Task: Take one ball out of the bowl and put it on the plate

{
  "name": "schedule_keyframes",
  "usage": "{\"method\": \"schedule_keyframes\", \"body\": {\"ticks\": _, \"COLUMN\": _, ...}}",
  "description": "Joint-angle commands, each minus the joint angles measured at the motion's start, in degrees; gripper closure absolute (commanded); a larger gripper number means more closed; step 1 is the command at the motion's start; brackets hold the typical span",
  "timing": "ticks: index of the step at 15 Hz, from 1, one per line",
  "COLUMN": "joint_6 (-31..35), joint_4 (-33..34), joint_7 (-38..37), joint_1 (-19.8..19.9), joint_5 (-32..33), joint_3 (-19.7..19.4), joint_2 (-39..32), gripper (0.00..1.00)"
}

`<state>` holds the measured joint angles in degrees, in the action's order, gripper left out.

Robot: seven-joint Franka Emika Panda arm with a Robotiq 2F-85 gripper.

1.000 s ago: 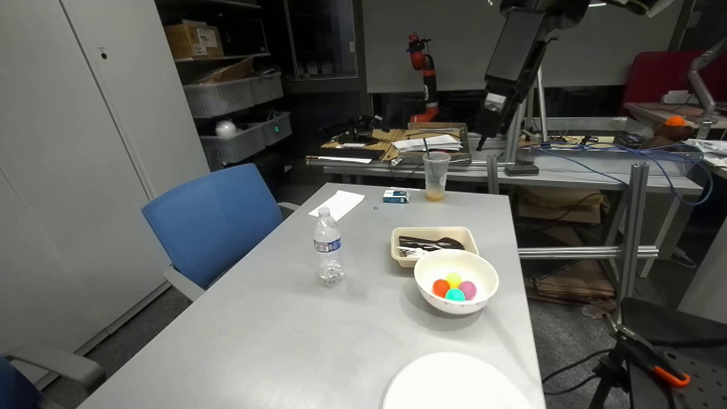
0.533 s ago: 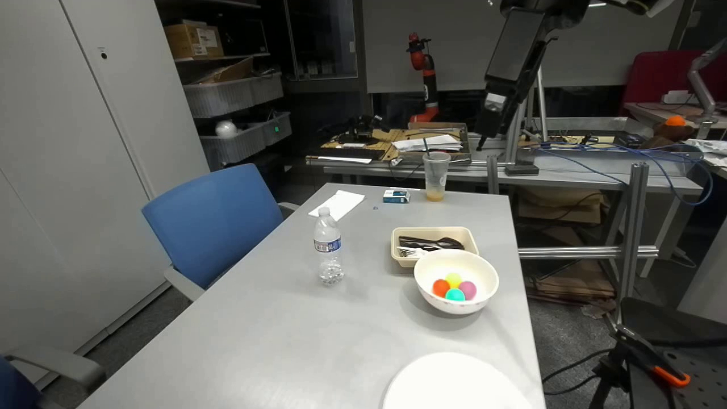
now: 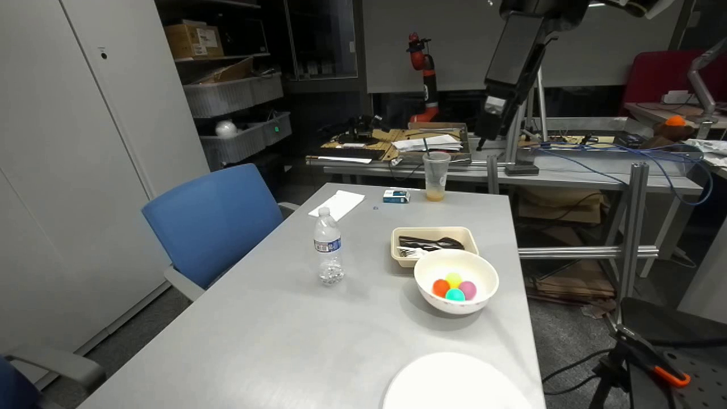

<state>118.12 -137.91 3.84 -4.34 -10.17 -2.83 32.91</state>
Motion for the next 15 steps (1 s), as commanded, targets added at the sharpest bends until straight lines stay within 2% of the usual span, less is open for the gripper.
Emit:
{"method": "schedule_keyframes", "body": {"ticks": 1, "joint_6": 0.75, "joint_4": 0.34, "joint_7": 1.50, "joint_1": 2.37, "joint_5": 4.60, "joint_3": 0.76, "joint_2": -1.23, "gripper": 0.00}}
{"method": "schedule_keyframes", "body": {"ticks": 7, "joint_6": 8.80, "joint_4": -0.52, "joint_7": -0.04, "joint_1": 6.93, "joint_5": 17.69, "joint_3": 0.59, "joint_2": -3.43, "gripper": 0.00}}
{"method": "schedule_keyframes", "body": {"ticks": 8, "joint_6": 9.89, "joint_4": -0.85, "joint_7": -0.40, "joint_1": 7.26, "joint_5": 18.05, "joint_3": 0.32, "joint_2": -3.30, "gripper": 0.00}}
{"method": "schedule_keyframes", "body": {"ticks": 9, "joint_6": 7.23, "joint_4": -0.30, "joint_7": 0.11, "joint_1": 6.17, "joint_5": 16.08, "joint_3": 0.22, "joint_2": -3.32, "gripper": 0.00}}
{"method": "schedule_keyframes", "body": {"ticks": 15, "joint_6": 8.66, "joint_4": -0.40, "joint_7": 0.06, "joint_1": 6.94, "joint_5": 16.76, "joint_3": 0.14, "joint_2": -3.74, "gripper": 0.00}}
